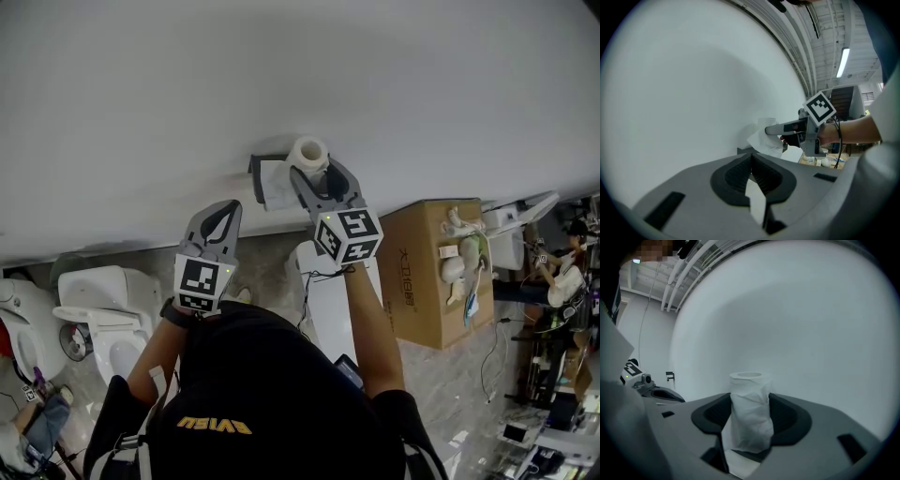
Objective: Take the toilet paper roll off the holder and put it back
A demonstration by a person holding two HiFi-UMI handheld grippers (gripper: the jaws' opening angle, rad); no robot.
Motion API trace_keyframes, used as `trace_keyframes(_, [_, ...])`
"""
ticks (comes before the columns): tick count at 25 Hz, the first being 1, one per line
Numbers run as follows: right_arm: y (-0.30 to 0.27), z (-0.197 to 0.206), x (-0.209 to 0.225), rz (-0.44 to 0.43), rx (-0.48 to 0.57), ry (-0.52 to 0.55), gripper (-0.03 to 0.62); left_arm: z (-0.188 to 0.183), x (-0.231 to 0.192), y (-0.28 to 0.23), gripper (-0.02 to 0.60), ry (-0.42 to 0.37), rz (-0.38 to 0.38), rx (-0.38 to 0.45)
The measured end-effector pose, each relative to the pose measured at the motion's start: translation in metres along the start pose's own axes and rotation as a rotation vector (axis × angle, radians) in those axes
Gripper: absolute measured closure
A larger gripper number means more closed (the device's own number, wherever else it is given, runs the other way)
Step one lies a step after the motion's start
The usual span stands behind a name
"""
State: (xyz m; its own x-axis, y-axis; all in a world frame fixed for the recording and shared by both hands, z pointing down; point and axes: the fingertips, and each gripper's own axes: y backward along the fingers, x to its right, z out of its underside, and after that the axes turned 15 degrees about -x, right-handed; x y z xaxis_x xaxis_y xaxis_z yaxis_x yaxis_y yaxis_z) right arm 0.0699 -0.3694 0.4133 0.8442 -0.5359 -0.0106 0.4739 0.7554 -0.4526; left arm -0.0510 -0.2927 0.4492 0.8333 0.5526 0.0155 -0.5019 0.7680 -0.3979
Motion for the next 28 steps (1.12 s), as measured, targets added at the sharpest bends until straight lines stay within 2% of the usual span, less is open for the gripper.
trace_keyframes(13, [-0.001,-0.001,0.000,0.007,0.005,-0.016,0.344,0.001,-0.004,0.009,0.571,0.005,-0.003,0.006])
trace_keyframes(18, [-0.007,0.015,0.000,0.077,-0.060,0.086,0.314,0.002,-0.006,0.012,0.571,0.016,-0.013,0.008])
trace_keyframes(28, [0.008,0.011,0.002,0.062,-0.014,0.030,0.324,0.016,-0.014,0.019,0.571,0.039,-0.051,-0.014])
